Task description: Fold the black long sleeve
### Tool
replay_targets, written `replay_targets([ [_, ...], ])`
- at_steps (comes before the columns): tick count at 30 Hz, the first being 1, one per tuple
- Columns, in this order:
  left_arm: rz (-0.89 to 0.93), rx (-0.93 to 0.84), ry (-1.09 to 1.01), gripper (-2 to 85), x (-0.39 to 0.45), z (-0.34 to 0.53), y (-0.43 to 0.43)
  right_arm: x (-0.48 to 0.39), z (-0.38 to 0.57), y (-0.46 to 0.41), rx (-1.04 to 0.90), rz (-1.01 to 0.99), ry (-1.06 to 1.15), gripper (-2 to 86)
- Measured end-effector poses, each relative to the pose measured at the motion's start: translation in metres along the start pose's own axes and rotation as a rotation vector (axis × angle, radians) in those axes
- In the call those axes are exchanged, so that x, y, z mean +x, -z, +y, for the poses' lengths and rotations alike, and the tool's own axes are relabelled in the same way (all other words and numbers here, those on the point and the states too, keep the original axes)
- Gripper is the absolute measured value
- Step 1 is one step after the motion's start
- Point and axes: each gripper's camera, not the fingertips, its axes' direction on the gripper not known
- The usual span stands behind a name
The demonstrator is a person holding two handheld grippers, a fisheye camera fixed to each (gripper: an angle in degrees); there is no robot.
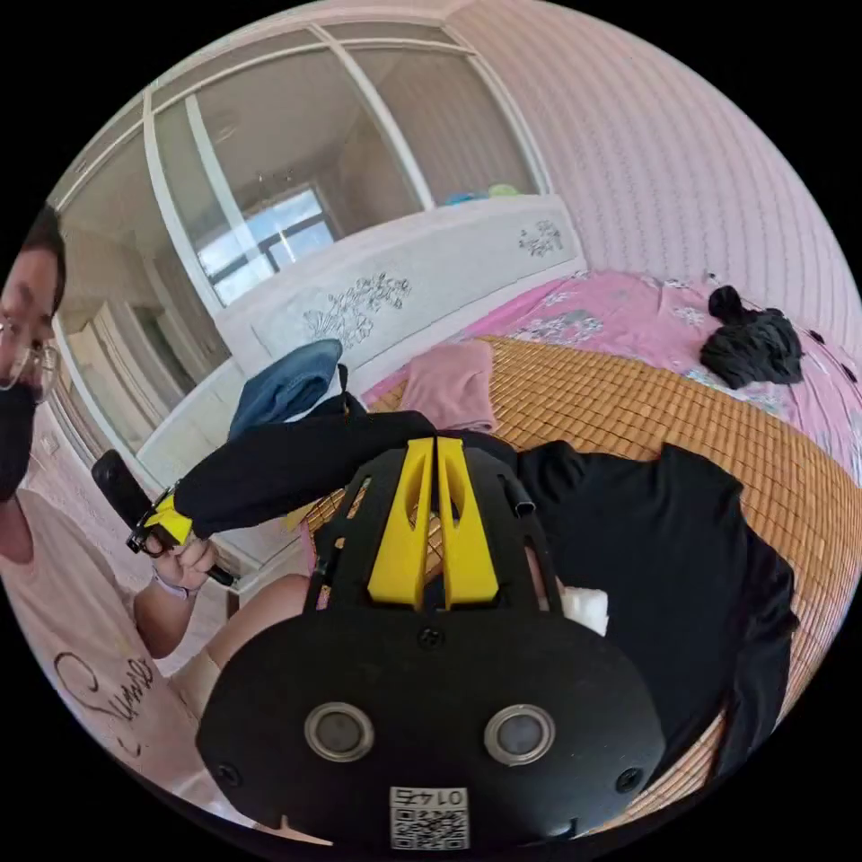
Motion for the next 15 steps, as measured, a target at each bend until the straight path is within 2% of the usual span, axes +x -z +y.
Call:
replay_targets([
  [1,0.063,0.004,-0.025,-0.7,0.012,-0.005,-0.008,0.015,0.017,0.043,0.028,0.024,-0.044,0.3],
  [3,0.312,-0.046,-0.08,0.0,0.058,-0.011,-0.053,0.034,0.051,0.097,0.027,0.1,-0.122,0.5],
  [5,0.448,-0.101,-0.058,1.2,0.091,0.0,-0.092,0.058,0.107,0.146,-0.056,0.275,-0.251,1.4],
  [7,0.533,-0.25,-0.007,2.8,0.121,0.024,-0.141,0.08,0.149,0.166,-0.15,0.34,-0.411,2.4],
  [9,0.637,-0.463,0.048,4.4,0.149,0.063,-0.193,0.092,0.182,0.178,-0.215,0.325,-0.517,3.5],
  [12,0.679,-0.589,0.092,5.5,0.163,0.093,-0.215,0.097,0.201,0.186,-0.238,0.319,-0.558,5.1],
  [15,0.581,-0.622,0.059,5.5,0.155,0.099,-0.217,0.104,0.185,0.174,-0.254,0.284,-0.489,5.5],
])
